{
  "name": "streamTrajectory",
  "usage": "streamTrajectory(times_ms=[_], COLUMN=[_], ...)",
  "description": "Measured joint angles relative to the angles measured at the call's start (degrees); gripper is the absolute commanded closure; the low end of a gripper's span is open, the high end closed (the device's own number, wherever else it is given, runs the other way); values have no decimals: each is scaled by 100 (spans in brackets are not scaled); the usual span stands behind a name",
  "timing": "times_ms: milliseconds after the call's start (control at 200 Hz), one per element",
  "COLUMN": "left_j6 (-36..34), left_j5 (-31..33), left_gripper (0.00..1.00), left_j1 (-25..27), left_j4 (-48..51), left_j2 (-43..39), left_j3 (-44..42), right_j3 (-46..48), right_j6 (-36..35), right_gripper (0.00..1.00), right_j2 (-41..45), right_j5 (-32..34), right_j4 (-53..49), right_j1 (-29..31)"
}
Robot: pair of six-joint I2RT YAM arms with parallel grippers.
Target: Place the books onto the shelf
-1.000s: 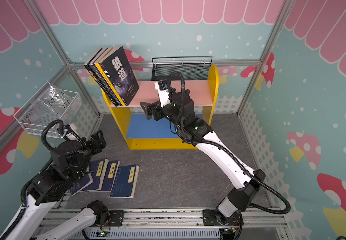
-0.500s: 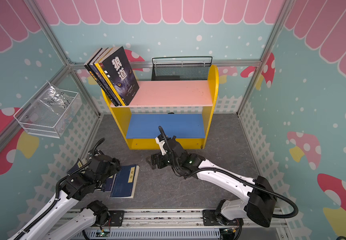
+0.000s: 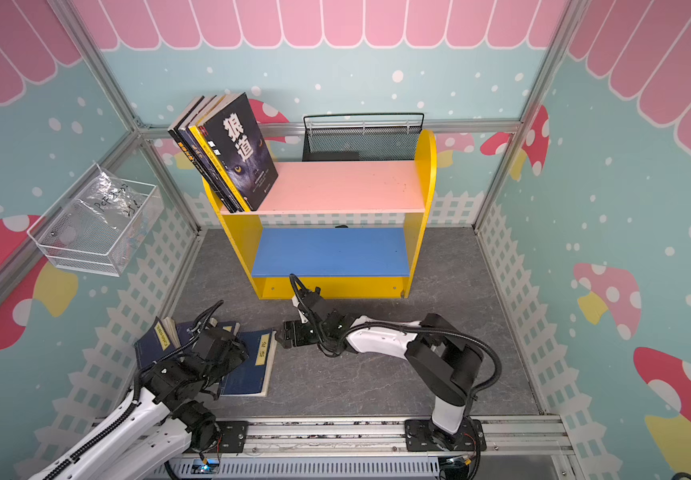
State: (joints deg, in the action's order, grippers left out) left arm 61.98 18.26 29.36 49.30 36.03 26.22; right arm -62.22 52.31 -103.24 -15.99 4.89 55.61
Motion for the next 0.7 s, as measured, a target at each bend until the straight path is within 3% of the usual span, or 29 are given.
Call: streamTrajectory(times_ms=[465,700], left_j6=[605,643], left_j5=[-76,-249], left_gripper=[12,12], left_j1=[-7,-9], left_j4=[-155,-358], left_j2=[-599,-662], left_j3=[-525,-879], right_j3=[-929,-922], right_j6=[479,772], right_gripper=[30,35], right_j2=[-1458,-1589], right_j5=[-901,-966], right_j4=[199,356], right_j1=[-46,-37])
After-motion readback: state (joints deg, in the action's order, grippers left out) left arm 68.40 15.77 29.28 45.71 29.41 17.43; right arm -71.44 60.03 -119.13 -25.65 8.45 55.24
